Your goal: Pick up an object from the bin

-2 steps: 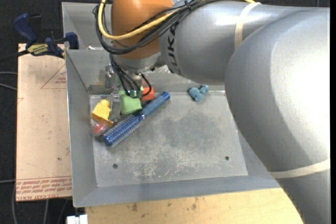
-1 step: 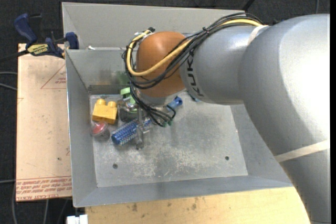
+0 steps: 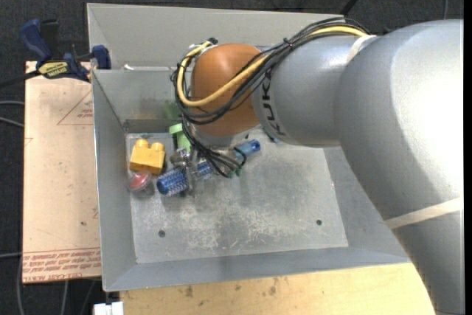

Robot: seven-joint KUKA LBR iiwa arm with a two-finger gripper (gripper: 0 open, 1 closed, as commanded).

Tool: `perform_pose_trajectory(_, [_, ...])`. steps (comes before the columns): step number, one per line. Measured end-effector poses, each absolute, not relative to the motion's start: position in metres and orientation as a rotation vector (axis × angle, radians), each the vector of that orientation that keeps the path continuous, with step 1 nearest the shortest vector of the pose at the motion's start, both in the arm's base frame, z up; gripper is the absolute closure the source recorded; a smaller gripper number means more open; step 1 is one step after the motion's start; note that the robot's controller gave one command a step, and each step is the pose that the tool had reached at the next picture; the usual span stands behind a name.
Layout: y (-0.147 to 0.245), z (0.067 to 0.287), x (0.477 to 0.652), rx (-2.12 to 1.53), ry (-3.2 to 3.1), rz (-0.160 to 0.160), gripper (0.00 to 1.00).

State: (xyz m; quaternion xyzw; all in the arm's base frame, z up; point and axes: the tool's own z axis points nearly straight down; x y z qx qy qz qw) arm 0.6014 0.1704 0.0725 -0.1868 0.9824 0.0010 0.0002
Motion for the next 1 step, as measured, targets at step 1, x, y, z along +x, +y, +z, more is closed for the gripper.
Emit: perform_pose_trajectory(1, [0.167,0.2046,0.6101,-0.569,3.079,0.002,1.0])
